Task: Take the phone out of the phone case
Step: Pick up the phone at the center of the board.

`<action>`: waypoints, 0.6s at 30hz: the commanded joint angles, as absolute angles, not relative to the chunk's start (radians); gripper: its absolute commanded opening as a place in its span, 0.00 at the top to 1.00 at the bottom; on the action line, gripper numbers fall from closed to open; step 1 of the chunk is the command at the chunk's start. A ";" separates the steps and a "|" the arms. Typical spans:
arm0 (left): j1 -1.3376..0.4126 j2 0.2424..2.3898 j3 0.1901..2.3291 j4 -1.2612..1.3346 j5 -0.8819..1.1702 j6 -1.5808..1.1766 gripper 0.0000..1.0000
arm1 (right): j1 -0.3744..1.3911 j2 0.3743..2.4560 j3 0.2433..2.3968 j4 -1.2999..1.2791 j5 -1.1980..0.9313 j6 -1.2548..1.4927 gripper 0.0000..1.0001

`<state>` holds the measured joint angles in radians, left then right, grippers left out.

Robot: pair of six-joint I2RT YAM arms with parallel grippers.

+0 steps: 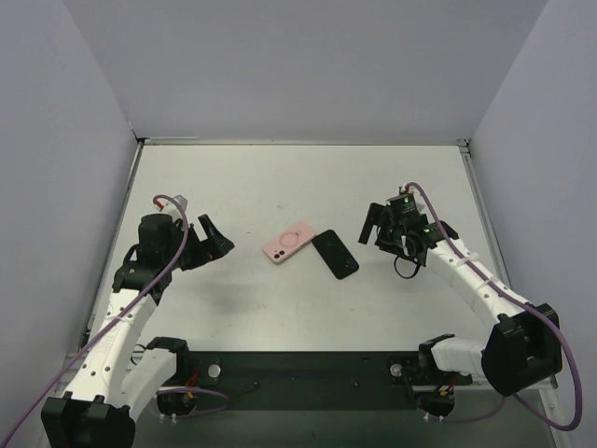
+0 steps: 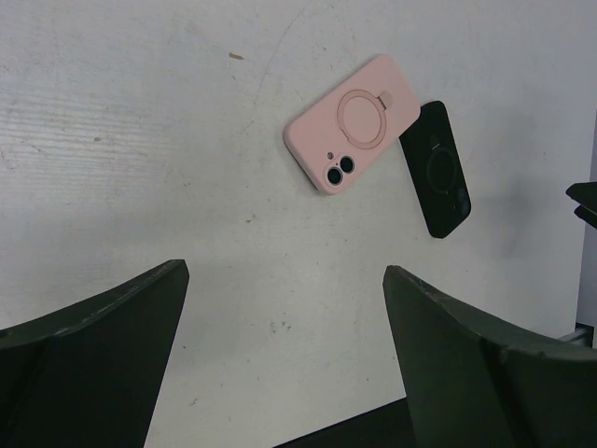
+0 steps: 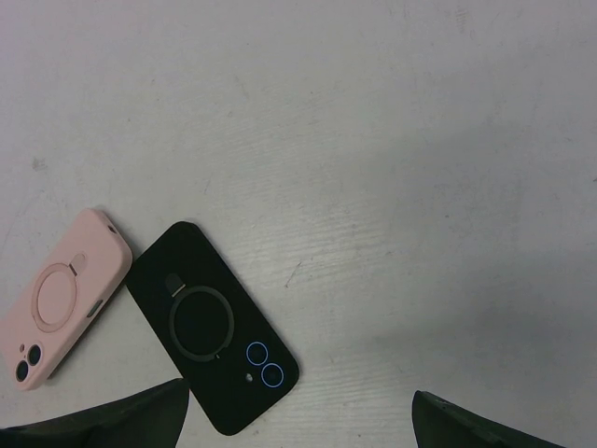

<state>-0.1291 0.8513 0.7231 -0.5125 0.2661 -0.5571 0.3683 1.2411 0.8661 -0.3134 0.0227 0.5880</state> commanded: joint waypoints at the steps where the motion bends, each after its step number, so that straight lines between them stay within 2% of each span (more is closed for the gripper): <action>1: -0.123 0.833 0.730 -0.534 0.273 -0.568 0.03 | 0.376 1.226 0.874 -0.321 0.029 0.600 0.04; 6: -0.130 0.914 0.783 -0.573 0.345 -0.557 0.03 | 0.417 1.235 0.880 -0.318 0.054 0.604 0.05; 9: -0.169 1.015 0.818 -0.609 0.316 -0.569 0.02 | 0.469 1.272 0.920 -0.327 0.101 0.585 0.07; 14: -0.265 1.026 0.810 -0.607 0.192 -0.604 0.03 | 0.526 1.419 1.032 -0.380 0.039 0.491 0.09; 18: -0.304 1.068 0.850 -0.711 0.169 -0.624 0.03 | 0.545 1.580 1.133 -0.469 -0.037 0.399 0.09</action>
<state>-0.2825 1.0481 0.7776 -0.6193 0.2302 -0.5968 0.5270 1.4662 1.0462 -0.3599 0.0280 0.5098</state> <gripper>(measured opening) 0.975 0.908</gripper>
